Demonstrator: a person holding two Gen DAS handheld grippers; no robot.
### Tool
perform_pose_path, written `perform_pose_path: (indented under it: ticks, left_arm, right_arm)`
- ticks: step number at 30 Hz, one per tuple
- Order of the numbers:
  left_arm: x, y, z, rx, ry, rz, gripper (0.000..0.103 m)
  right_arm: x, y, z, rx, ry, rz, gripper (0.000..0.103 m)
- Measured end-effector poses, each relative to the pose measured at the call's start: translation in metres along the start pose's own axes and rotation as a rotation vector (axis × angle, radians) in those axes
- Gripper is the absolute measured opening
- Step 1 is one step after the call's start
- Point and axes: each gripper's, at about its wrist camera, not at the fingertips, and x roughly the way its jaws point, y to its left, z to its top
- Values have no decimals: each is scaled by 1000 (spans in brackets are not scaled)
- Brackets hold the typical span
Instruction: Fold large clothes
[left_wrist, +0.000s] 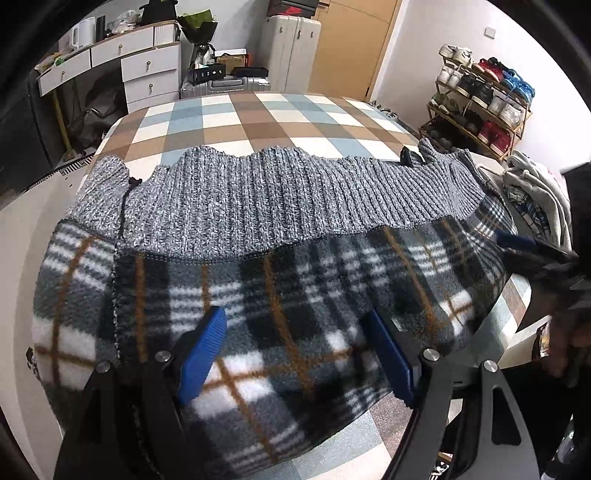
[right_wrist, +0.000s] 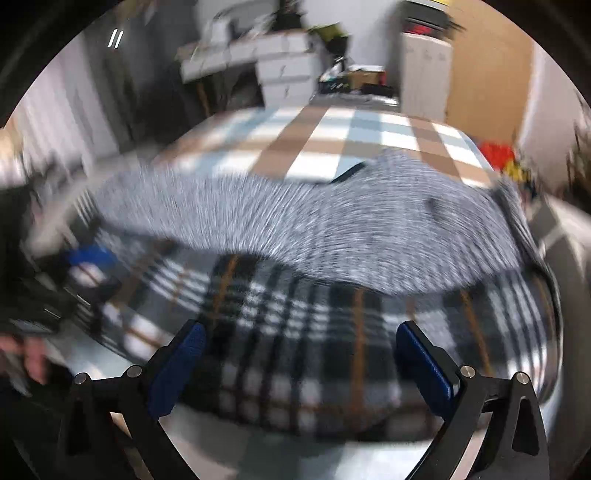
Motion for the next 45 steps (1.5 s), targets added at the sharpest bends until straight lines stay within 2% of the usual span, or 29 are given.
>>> perform_pose_path:
  ticks: [1,2,4,6,9,11,12,15,19,22,26,28,29,33,39,41,45]
  left_arm:
    - [2,-1,1,1,1,3,75]
    - [2,-2,1,3,1,7,75]
    - [1,-4,3,7,-4,12,75]
    - [-1,-6,3,8,-16,18,75]
    - [-9,-9,7,-10,-60,4,75]
    - [-14,-16,12,-12,-89,-39,75]
    - [-17,-21,14,-11,-110,-56,75]
    - [-22,-38,18,2,-158,-118,75]
    - [-4,-56,23,29,-111,-132,75]
    - [19,-68,23,74,-46,-63,75]
    - [28,-78,21,149,-38,14,75]
    - [31,-79,19,159,-27,37,75]
    - [32,-79,19,159,-26,42,75]
    - [34,-81,19,152,-23,59,76]
    - [39,-84,21,130,-16,65,76]
    - [39,-86,22,126,-13,50,76]
    - [42,-96,22,155,-11,30,76]
  right_arm:
    - [-6,-8,-2,58,-4,52,103]
    - [-19,-28,-9,178,-14,155,103]
    - [-32,-58,-23,360,-27,279,103]
    - [-30,-85,-36,515,0,353,103]
    - [-18,-117,-49,681,62,331,103]
    - [-9,-130,-52,759,95,317,103]
    - [-6,-136,-50,794,81,350,103]
    - [-2,-145,-38,844,68,320,103]
    - [7,-143,-22,833,25,260,103]
    - [13,-136,-8,760,23,189,103]
    - [23,-118,10,580,16,49,103]
    - [23,-113,11,538,-8,-22,87]
    - [25,-115,9,533,-15,-34,61]
    - [18,-130,2,560,-66,35,40]
    - [-8,-93,14,311,-163,-106,31]
    - [-18,-83,15,260,-199,-136,31]
    - [-25,-83,10,229,-197,-168,31]
